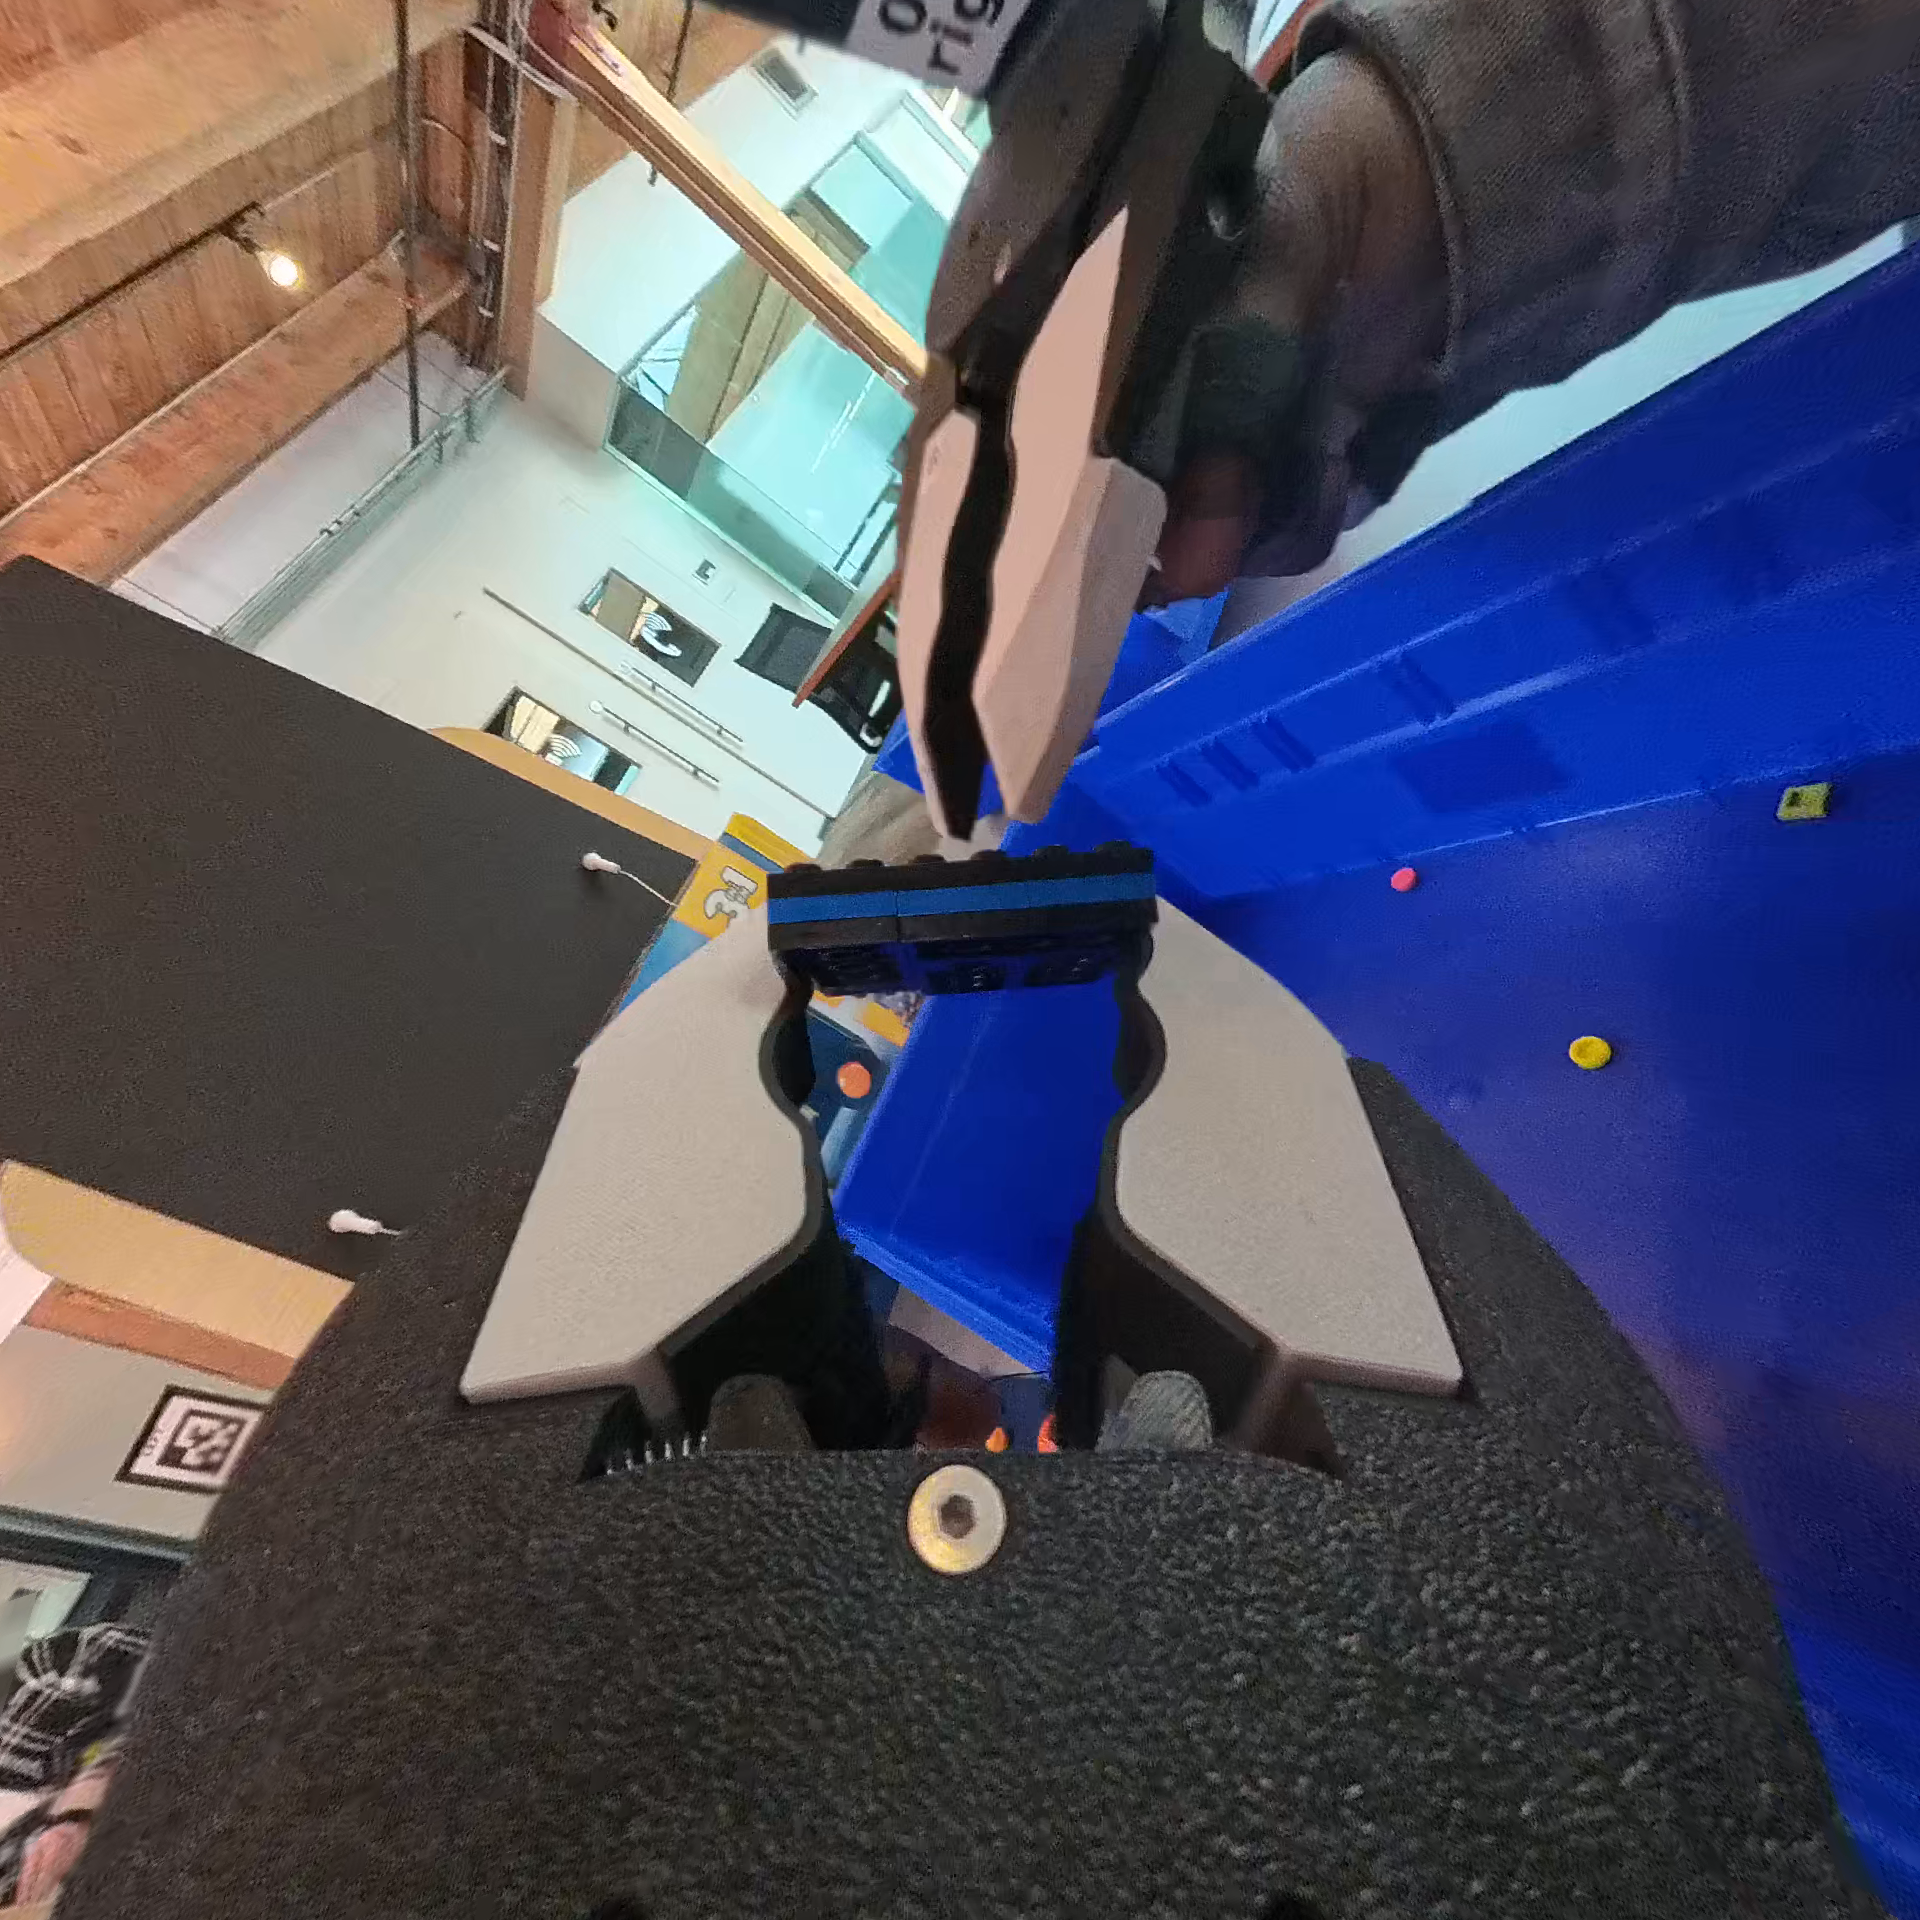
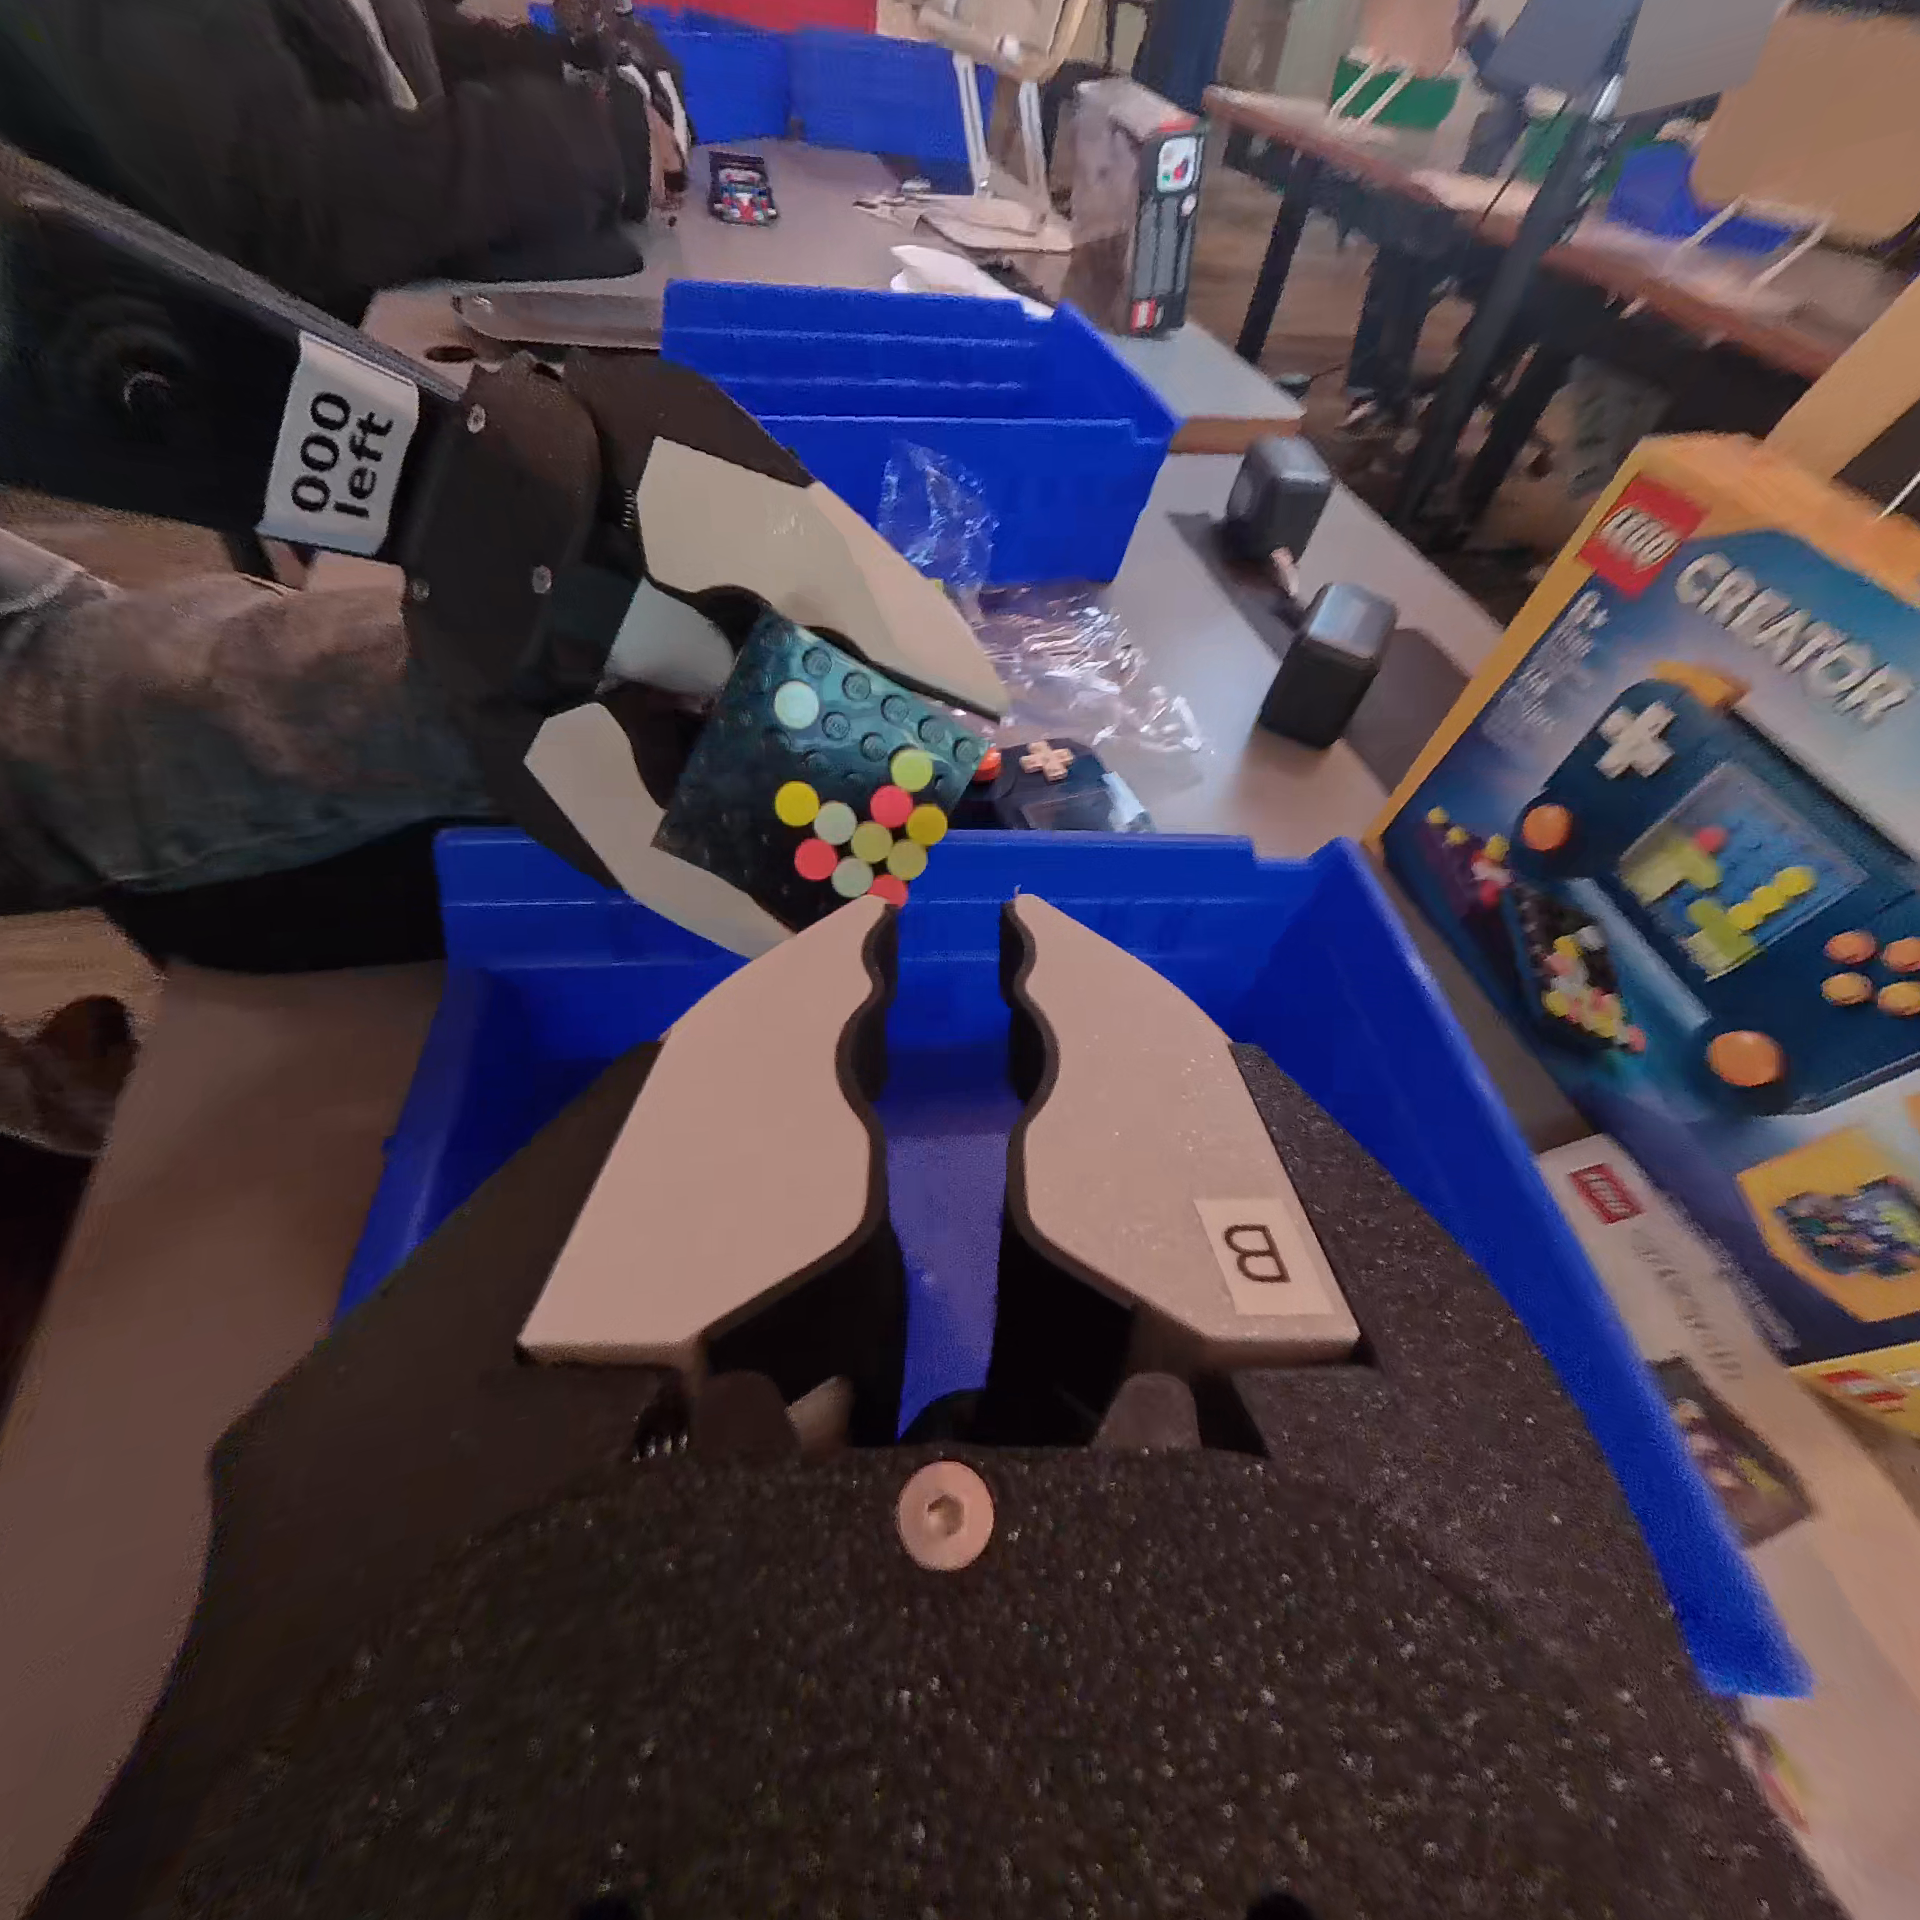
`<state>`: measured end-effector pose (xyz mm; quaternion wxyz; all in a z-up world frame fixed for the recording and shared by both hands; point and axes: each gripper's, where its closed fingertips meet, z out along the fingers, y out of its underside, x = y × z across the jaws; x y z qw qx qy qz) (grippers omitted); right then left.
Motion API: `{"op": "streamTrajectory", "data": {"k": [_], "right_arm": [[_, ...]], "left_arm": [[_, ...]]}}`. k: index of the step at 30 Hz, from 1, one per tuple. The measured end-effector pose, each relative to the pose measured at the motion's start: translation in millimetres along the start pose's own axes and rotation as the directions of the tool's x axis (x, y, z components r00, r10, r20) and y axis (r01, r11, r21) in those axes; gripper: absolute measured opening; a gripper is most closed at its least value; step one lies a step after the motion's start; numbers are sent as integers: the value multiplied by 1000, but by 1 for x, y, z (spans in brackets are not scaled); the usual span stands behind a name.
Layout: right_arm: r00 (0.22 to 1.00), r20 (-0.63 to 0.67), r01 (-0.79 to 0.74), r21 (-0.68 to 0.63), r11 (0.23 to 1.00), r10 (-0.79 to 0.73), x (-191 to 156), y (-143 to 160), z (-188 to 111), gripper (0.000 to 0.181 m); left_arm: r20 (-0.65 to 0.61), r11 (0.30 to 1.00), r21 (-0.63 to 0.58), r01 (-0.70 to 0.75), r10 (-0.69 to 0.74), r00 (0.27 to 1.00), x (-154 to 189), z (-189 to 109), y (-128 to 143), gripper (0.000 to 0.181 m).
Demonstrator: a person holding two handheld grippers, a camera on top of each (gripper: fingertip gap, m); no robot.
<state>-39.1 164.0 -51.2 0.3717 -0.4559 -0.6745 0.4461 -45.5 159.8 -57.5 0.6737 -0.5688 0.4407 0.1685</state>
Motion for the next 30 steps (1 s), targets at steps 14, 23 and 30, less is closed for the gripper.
{"op": "streamTrajectory", "data": {"k": [14, 23, 30], "right_arm": [[960, 168, -228, 13, 974, 223, -3, 6, 21, 13], [973, 162, -166, 11, 986, 162, -1, 9, 17, 12], [992, 122, 23, 25, 999, -26, -4, 10, 16, 6]], "left_arm": [[-39, 992, -7, -126, 125, 991, 20, 11, 11, 56], [-53, 993, 56, -108, 111, 992, 24, 17, 2, 56], [-107, 993, 115, -35, 47, 993, 30, 17, -2, 56]]}}
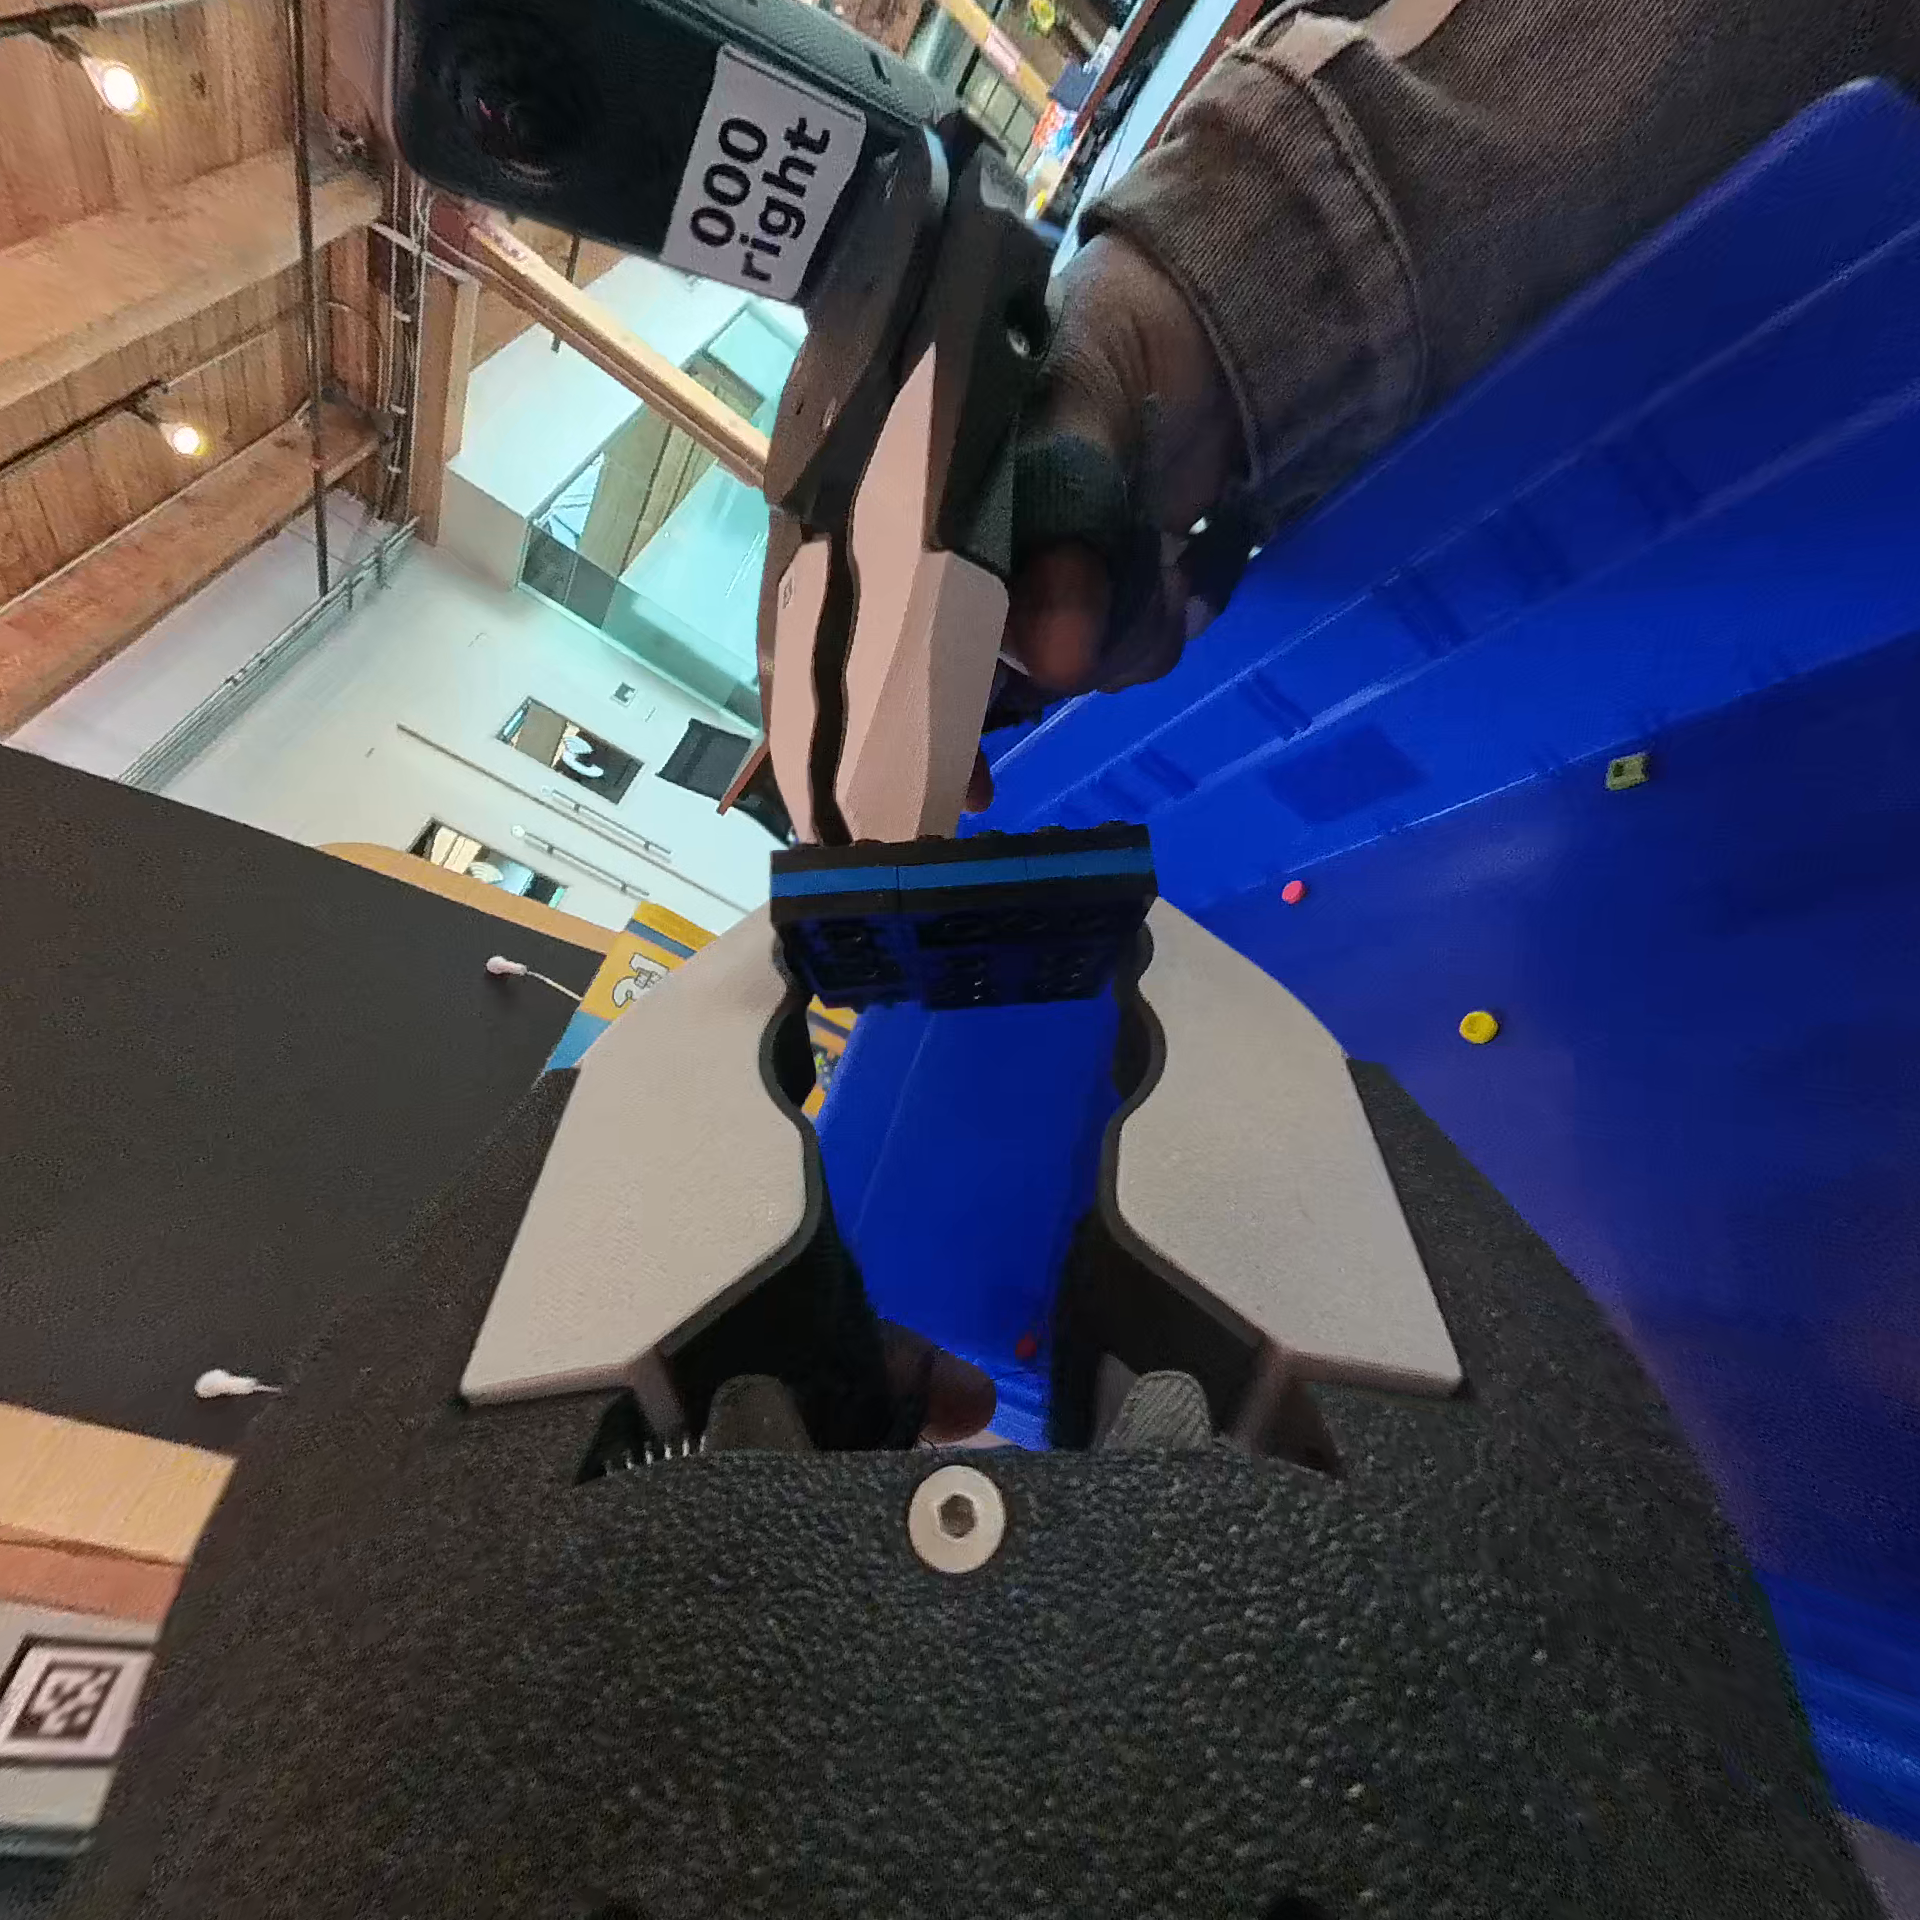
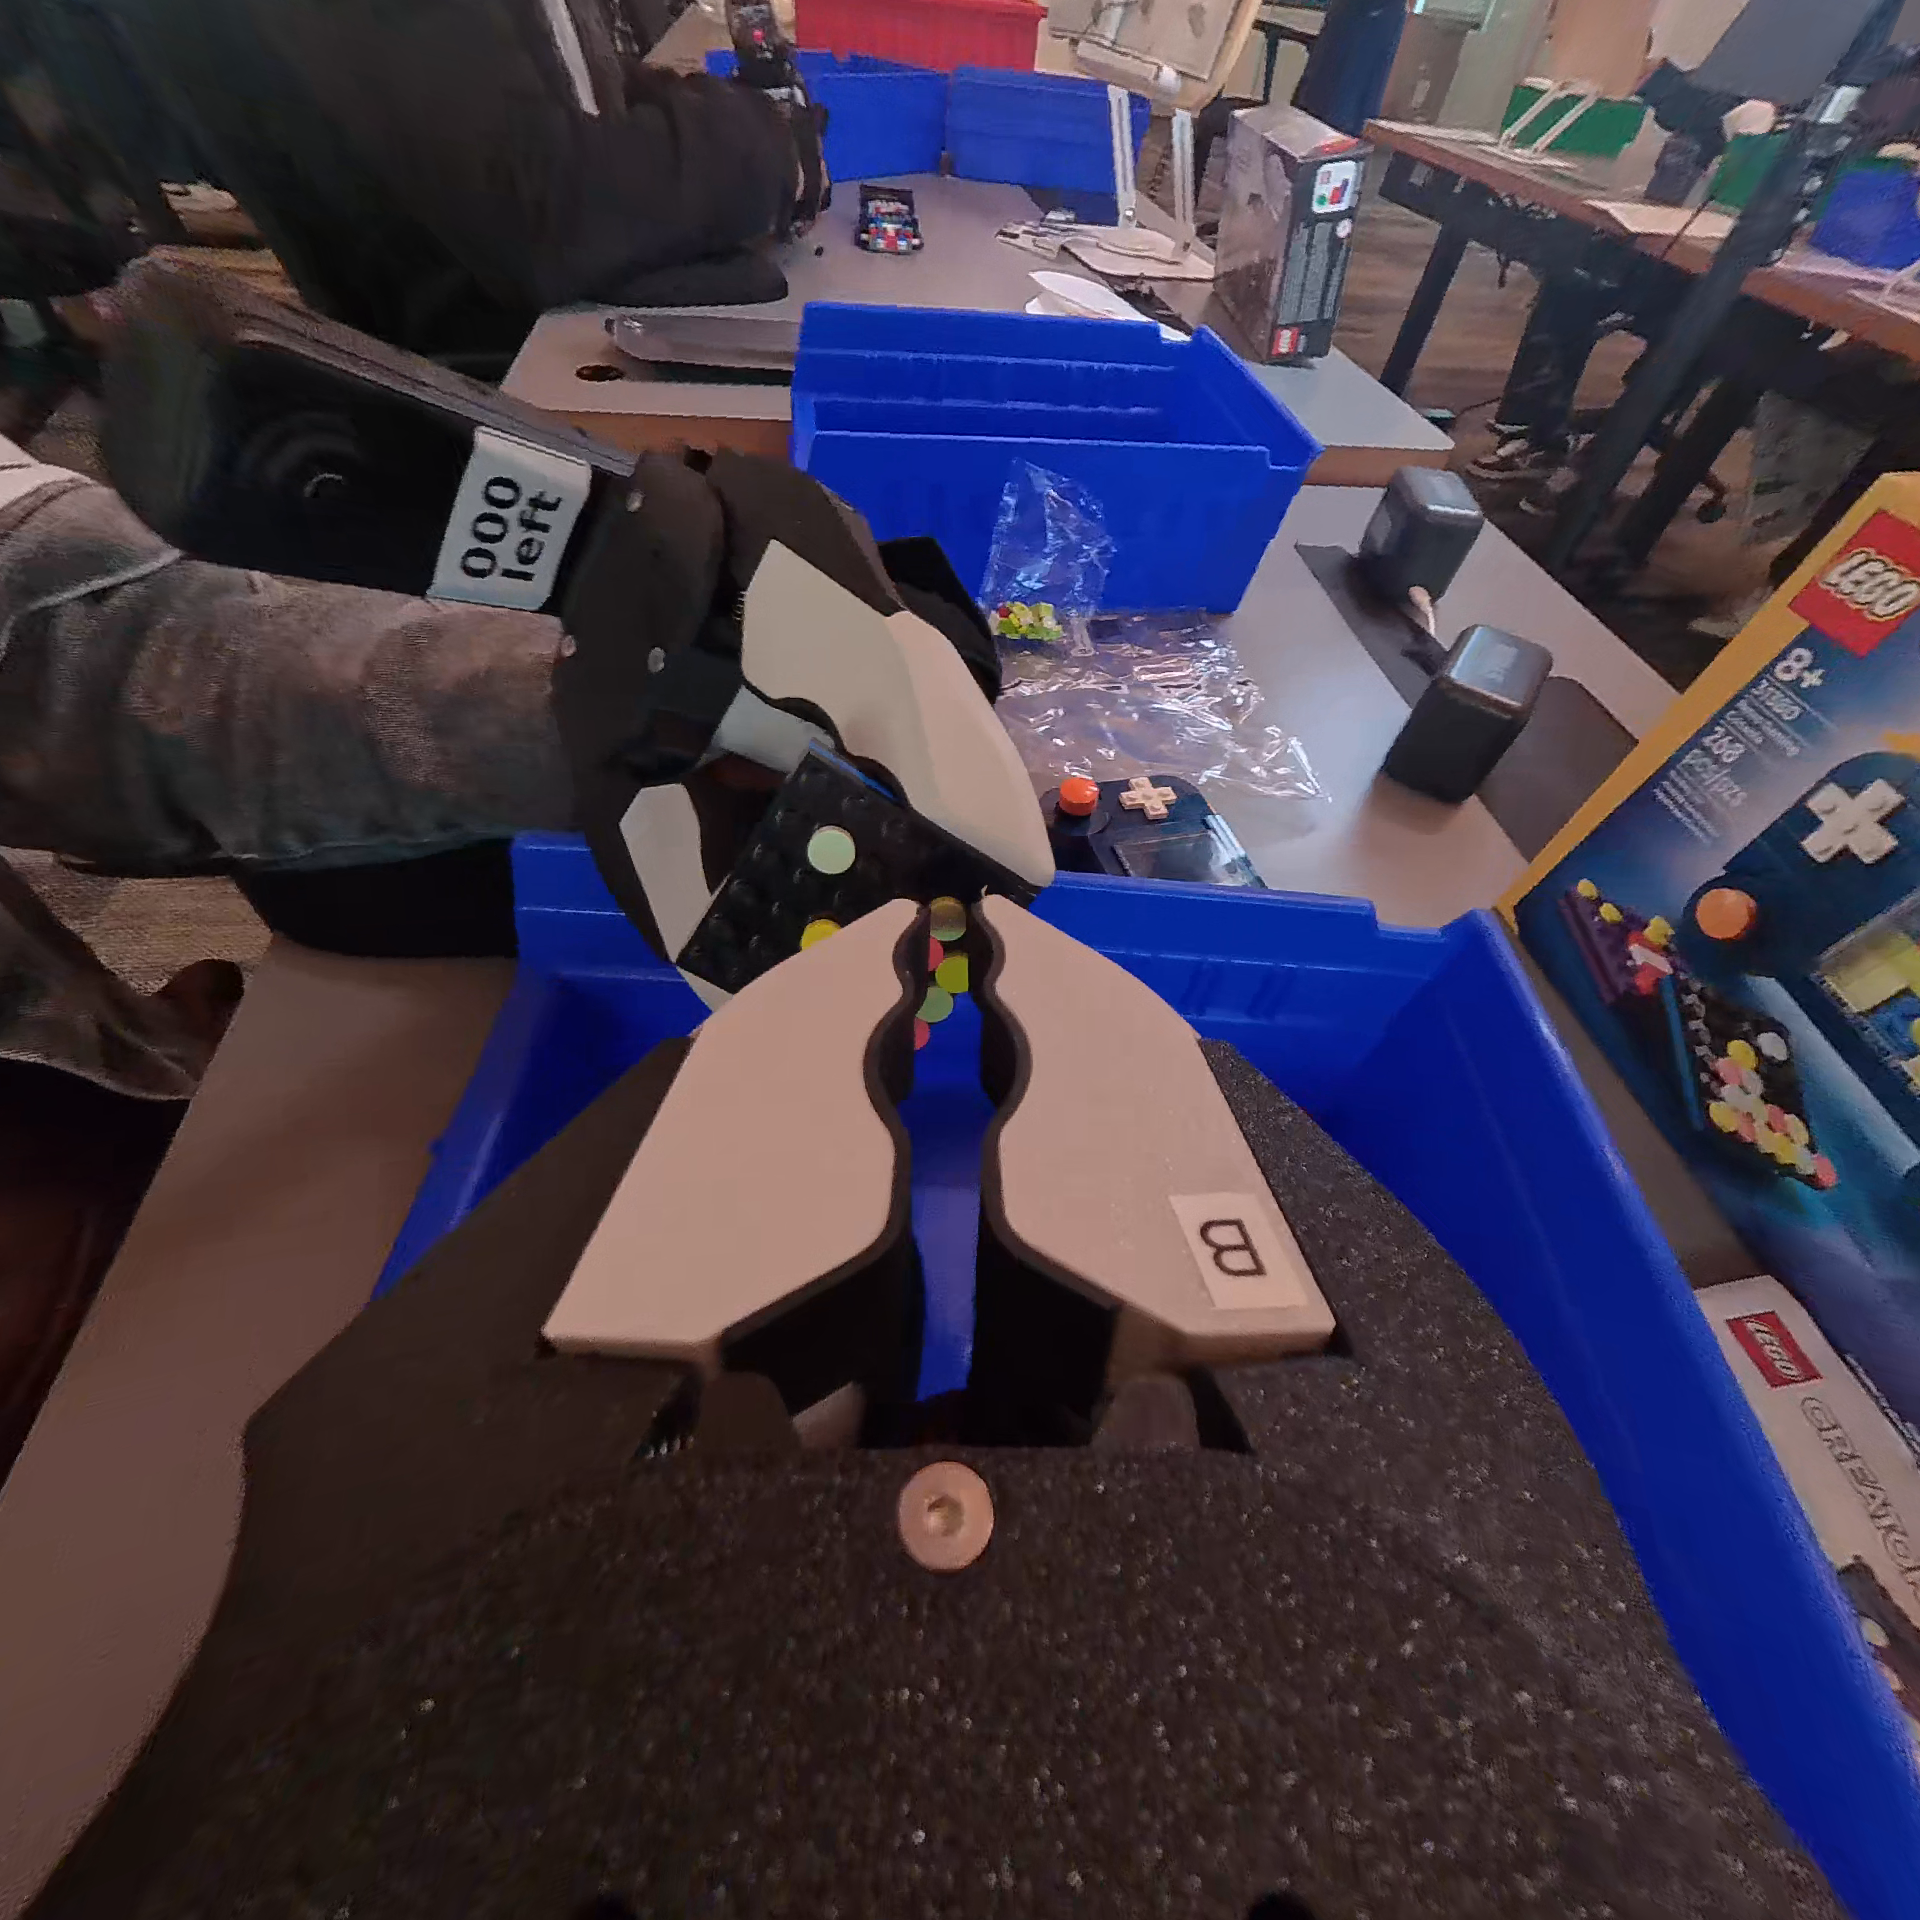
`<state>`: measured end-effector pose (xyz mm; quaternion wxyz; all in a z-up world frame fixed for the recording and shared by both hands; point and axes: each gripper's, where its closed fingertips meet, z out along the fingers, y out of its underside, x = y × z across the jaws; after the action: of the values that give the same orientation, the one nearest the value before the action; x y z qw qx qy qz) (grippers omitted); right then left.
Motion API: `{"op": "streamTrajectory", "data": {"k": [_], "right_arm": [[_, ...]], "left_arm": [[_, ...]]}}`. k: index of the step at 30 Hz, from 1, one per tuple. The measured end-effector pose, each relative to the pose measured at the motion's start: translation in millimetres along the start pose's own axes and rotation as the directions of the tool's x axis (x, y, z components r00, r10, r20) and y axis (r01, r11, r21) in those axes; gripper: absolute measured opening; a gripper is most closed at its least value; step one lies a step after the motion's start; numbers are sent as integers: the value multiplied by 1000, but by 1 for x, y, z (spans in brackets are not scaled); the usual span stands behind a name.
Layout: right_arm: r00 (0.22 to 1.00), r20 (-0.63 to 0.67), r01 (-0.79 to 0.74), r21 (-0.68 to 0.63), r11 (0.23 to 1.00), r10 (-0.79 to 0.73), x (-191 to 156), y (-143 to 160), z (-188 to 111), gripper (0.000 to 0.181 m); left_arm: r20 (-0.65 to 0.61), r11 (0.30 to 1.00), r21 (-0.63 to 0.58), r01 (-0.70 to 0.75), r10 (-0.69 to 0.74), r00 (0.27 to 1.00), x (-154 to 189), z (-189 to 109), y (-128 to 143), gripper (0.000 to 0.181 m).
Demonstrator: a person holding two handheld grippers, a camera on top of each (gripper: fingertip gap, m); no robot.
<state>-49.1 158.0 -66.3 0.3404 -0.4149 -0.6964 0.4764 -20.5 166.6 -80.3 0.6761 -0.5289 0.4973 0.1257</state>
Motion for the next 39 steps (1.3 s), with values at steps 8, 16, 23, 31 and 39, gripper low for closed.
{"op": "streamTrajectory", "data": {"k": [8, 16, 23, 31, 39], "right_arm": [[986, -8, 164, -51, 985, -165, -2, 8, 0, 6], [922, 156, 356, 27, 934, -356, -35, 9, 7, 0], [946, -22, 306, -272, 912, -323, 4, 39, 0, 4], [997, 2, -70, -98, 993, 71, -10, 17, -10, 27], [992, 48, -117, 14, 993, 116, -15, -4, -2, 34]], "left_arm": [[-63, 999, -8, 35, -36, 997, 7, 3, 1, 56], [-116, 992, -127, 18, -33, 993, 6, 7, 19, 56], [-177, 976, -187, -109, 76, 981, 6, 9, 29, 56], [2, 987, -105, -122, 123, 992, -10, -1, 9, 56], [86, 991, -25, -132, 134, 987, -18, -3, 0, 56]]}}
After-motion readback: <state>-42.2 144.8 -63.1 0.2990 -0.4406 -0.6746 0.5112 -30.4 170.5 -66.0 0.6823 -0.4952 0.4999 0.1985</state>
